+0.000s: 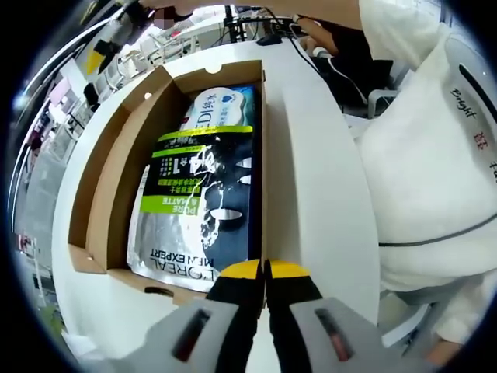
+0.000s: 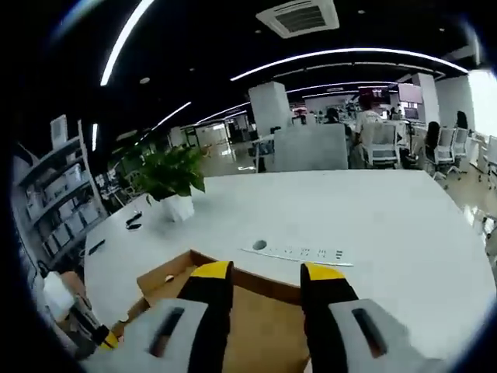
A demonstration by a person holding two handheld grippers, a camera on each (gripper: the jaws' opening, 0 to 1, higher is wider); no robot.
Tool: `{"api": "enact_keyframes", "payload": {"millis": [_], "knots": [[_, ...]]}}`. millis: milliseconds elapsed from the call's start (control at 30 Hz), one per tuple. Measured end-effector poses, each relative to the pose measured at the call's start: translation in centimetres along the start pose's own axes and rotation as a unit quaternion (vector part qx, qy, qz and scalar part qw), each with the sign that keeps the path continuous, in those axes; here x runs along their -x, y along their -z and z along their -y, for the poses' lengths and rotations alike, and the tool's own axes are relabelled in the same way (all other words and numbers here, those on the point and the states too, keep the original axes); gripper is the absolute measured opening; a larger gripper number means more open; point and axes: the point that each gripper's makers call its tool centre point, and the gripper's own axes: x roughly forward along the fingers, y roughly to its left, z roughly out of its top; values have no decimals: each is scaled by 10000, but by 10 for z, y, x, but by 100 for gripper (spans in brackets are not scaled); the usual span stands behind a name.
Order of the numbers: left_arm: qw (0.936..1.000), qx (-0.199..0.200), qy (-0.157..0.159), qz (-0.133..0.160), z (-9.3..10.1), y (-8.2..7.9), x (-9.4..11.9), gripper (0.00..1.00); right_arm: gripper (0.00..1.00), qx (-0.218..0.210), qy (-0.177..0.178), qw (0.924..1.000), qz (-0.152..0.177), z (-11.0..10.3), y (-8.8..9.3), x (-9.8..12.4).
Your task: Operate the shoe box by opening the lid, removing the specified soft item, and placing it in the target area until the item is outside and the box remains undamaged.
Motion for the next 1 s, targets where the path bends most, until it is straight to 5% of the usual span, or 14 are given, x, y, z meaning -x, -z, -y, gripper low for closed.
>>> {"api": "enact_keyframes", "payload": {"millis": [167, 300, 400, 467, 533, 600, 667, 767, 933, 1000], "knots": [[10000, -21, 3, 17, 0, 0, 0, 1, 43, -885, -814, 9917, 464, -18, -13, 17], [10000, -49, -6, 30, 0, 1, 0, 1, 45, -18, -416, 9979, 505, -10, -13, 24], [10000, -53, -22, 14, 0, 1, 0, 1, 50, 184, -566, 9971, 468, -20, -13, 28], [10000, -44, -19, 3, 0, 1, 0, 1, 65, 529, -780, 9940, 562, -35, -15, 33], [10000, -51, -24, -15, 0, 1, -1, 1, 75, 1185, -571, 9903, 438, -37, -9, 37], [10000, -40, -22, -29, 0, 2, -2, 1, 74, 1510, -601, 9862, 303, -45, 0, 40], [10000, -37, -20, -29, 0, 2, -2, 1, 74, 1182, -970, 9875, 386, -61, 2, 46], [10000, -49, -32, -51, 0, 2, -2, 1, 73, 1580, -916, 9822, 443, -68, 7, 51], [9999, -77, -82, -71, -1, 2, -3, 1, 43, 1564, -1122, 9801, 478, -89, 15, 65], [9999, -83, -108, -58, -1, 2, -3, 1, 40, 1667, -1222, 9778, 332, -96, 23, 69]]}}
